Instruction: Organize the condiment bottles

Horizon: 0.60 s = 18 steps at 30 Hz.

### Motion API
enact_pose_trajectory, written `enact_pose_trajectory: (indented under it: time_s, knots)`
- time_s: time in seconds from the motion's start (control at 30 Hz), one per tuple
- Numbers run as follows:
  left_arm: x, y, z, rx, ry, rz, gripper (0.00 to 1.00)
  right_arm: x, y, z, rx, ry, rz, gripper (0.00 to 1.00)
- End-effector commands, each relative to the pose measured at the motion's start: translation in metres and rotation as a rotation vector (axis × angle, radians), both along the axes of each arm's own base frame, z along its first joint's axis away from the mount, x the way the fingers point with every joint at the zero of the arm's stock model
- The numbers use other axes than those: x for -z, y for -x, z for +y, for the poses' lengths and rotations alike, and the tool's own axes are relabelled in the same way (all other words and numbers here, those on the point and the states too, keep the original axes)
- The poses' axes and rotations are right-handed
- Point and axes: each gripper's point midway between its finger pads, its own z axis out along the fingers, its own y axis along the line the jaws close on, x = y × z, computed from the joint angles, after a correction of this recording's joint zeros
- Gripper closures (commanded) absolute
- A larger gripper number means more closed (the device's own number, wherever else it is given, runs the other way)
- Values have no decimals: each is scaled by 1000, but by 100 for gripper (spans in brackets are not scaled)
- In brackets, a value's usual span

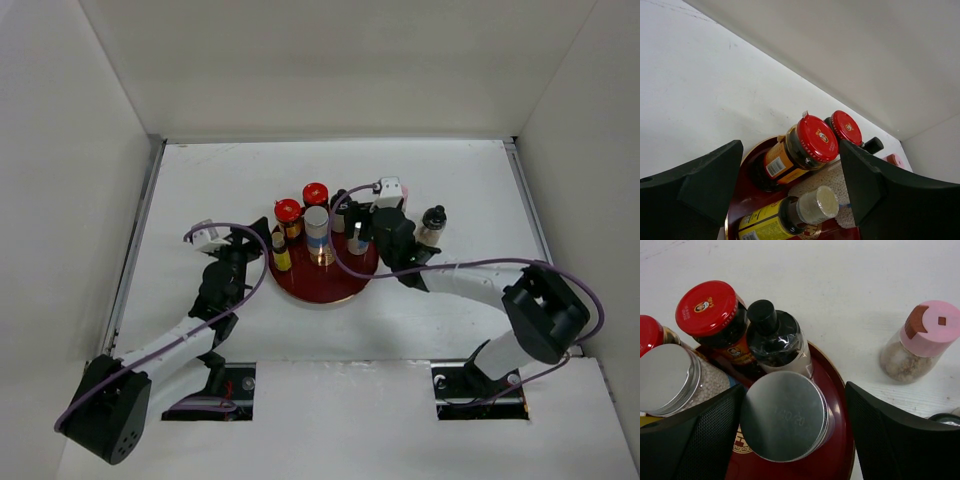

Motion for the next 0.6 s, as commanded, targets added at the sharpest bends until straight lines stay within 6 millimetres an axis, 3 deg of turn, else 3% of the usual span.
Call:
enact_pose_trajectory:
  time_s: [0.0, 0.1, 0.17, 0.23, 0.3, 0.37, 0.43, 0.57]
  knots:
    - [-17, 2, 6, -14, 57, -63, 21, -46, -2, 1, 22, -72, -114, 13]
    - [-15, 2, 8, -20, 58, -59, 19, -69, 6, -7, 25, -111, -149, 10]
    - [-16, 3, 8, -20, 62, -65, 19, -80, 8, -27, 75, -129, -174, 14]
    - [-17, 2, 10, -26, 63, -66, 19, -84, 5, -59, 184, -136, -188, 30]
    - [-15, 2, 11, -27, 63, -64, 19, -77, 4, -98, 321, -125, -178, 58]
    - [-17, 2, 10, -27, 69, -66, 19, -66, 3, -133, 444, -102, -150, 67]
    - [-15, 1, 10, -25, 65, -60, 19, -55, 2, -156, 519, -83, -109, 63]
    - [-13, 1, 8, -17, 67, -56, 19, -30, -3, -182, 603, 11, -23, 20]
